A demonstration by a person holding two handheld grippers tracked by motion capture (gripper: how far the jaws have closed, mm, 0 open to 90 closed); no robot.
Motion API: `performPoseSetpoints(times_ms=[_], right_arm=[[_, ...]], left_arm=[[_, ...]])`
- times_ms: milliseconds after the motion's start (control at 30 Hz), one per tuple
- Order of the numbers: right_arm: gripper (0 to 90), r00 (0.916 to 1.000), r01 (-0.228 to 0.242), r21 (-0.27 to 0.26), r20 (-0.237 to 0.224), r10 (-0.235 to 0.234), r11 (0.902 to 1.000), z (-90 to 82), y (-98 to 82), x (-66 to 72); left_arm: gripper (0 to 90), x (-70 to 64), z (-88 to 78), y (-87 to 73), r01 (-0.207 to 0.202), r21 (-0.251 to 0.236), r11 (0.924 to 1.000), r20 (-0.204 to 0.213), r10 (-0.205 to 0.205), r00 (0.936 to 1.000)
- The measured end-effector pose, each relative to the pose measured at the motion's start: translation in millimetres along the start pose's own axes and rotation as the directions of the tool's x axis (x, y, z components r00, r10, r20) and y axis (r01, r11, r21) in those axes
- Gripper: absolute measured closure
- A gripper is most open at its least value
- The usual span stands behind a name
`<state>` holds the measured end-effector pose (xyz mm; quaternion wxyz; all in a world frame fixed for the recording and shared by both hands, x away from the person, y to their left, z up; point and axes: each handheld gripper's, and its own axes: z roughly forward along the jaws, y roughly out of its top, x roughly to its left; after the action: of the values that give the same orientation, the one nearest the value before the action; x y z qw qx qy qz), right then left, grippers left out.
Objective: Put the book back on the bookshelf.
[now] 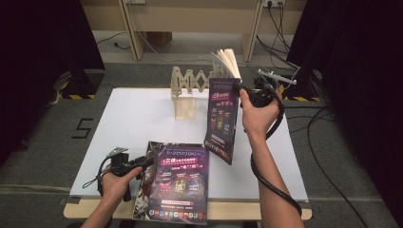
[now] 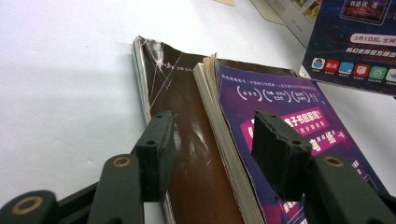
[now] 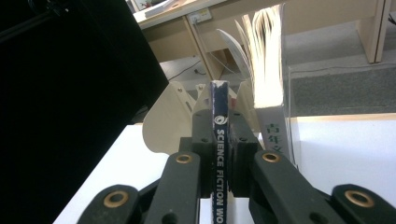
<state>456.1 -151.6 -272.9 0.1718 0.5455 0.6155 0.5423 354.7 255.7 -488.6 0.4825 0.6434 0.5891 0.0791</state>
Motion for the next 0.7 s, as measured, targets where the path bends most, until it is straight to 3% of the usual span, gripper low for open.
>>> performPoseSetpoints(times_ms=[133, 700], right_arm=[[84.5, 0.9999, 0.006, -0.009, 0.013, -0.006, 0.9999, -0.6, 0.6, 0.0], [84.5, 0.9999, 0.006, -0.035, -0.008, -0.006, 0.9994, 3.1, 4.5, 8.1]], left_arm=[[48.2, 0.2, 0.1, -0.3, -0.001, 0.003, 1.0000, 0.000, 0.001, 1.0000], [48.1, 1.0, 0.0, -0.3, 0.000, 0.000, 1.0000, -0.003, 0.000, 1.0000]])
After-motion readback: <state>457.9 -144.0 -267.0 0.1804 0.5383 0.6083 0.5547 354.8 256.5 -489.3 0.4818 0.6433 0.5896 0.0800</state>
